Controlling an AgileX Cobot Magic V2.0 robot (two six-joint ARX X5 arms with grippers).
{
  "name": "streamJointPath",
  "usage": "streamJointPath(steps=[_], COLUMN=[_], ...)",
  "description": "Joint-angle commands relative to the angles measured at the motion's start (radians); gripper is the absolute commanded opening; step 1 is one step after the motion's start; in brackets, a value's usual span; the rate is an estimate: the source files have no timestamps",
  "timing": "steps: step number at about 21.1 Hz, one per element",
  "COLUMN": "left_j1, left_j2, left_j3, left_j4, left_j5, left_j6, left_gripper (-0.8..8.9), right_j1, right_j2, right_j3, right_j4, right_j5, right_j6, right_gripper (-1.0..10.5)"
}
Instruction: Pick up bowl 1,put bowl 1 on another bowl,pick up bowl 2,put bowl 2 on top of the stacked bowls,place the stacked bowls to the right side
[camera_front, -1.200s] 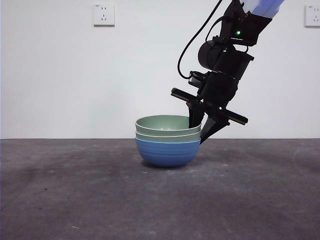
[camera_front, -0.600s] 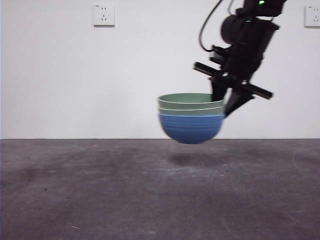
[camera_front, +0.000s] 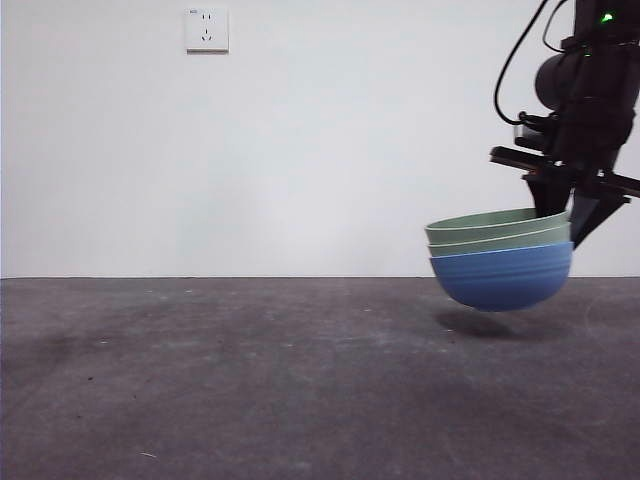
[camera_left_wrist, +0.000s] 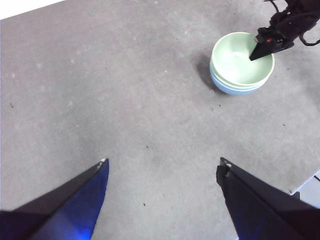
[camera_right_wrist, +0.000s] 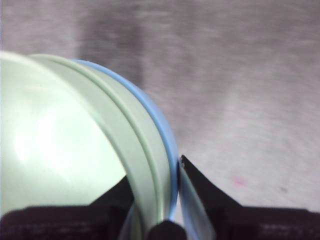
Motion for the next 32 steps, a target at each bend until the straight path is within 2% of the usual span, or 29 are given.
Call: streamJointPath(steps=[1,5,11,15,17,19,21,28,32], left_j1=[-0.002,-0.002,-0.002,-0.002,-0.002,-0.002,-0.002,-0.002,-0.002], left_j2=[0.0,0.0,0.0,0.0,0.0,0.0,0.0,0.002,0.002], left_j3=[0.0,0.0,0.0,0.0,0.0,0.0,0.0,0.0,0.0], left_j4=[0.02,0.041,0.047,0.047,0.047,0.047,0.047,0.047,0.047], left_j5=[0.001,0.002,0.002,0.002,0.002,0.002,0.002,0.002,0.002], left_j6=[0.012,0.012,0.011,0.011,0.011,0.011,0.011,0.011,0.012], left_gripper=[3.65,3.65,3.64,3.64,3.65,3.65,3.65,3.65,3.65], right_j1=[-0.013,-0.025,-0.028,-0.032,-0.035,-0.035,-0.035,-0.035,-0.037], right_j2=[0.008,0.009,0.009,0.009,0.009,0.009,0.009,-0.004,-0.124], right_j3=[-0.003,-0.031,-0.159,-0.167,-0.167,-0.167,-0.167,-0.167,-0.167], right_j4=[-0.015,-0.014,0.077,0.075,0.062,0.062,0.063,0.078,0.08], right_j5=[-0.009,-0.011,-0.016,-0.013,-0.012,-0.013,-0.014,-0.016,-0.01], right_j6=[-0.021,-0.039,-0.049,-0.054,-0.054,-0.054,-0.054,-0.053,-0.053], right_gripper=[-0.1,-0.1,-0.1,-0.1,0.8,2.5,3.5,3.6,3.6])
